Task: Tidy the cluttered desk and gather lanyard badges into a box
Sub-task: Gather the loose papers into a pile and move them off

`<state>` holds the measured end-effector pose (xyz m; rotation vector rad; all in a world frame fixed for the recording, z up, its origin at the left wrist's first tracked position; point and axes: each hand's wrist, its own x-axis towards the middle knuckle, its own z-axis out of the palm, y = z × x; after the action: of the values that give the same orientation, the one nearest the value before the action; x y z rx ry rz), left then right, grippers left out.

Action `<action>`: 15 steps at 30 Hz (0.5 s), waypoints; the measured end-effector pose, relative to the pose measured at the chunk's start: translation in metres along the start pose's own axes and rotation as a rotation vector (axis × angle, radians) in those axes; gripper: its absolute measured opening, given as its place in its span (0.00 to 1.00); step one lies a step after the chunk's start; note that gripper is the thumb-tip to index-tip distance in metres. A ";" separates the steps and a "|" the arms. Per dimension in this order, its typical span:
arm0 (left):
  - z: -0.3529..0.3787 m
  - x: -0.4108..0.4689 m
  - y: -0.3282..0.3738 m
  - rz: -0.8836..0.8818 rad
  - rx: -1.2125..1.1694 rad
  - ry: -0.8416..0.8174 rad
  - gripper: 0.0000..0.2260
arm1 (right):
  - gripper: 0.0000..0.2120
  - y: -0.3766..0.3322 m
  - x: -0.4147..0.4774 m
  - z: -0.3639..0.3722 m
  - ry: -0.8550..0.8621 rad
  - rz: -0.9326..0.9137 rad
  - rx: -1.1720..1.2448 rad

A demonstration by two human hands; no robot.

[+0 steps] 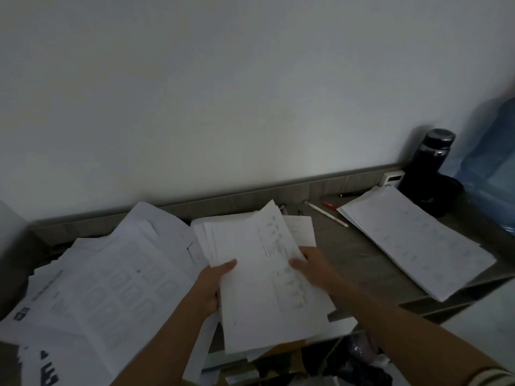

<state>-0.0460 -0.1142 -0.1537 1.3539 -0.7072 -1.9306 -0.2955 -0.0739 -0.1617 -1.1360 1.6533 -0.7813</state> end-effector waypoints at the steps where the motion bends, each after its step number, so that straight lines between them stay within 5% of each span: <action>1: 0.004 -0.001 0.001 0.052 0.074 0.053 0.16 | 0.06 -0.001 0.002 -0.002 0.002 -0.004 -0.017; 4: 0.017 -0.015 0.020 0.187 0.152 0.013 0.18 | 0.09 -0.019 0.009 -0.023 0.029 0.003 0.042; 10: 0.029 -0.056 0.102 0.481 0.223 -0.367 0.15 | 0.36 -0.088 0.013 -0.079 -0.122 -0.175 0.407; 15: 0.023 -0.052 0.126 0.568 0.200 -0.352 0.16 | 0.23 -0.118 0.012 -0.089 -0.330 -0.328 0.459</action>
<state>-0.0284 -0.1520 -0.0214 0.7941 -1.3247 -1.6657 -0.3424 -0.1292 -0.0315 -1.1393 0.9608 -1.0520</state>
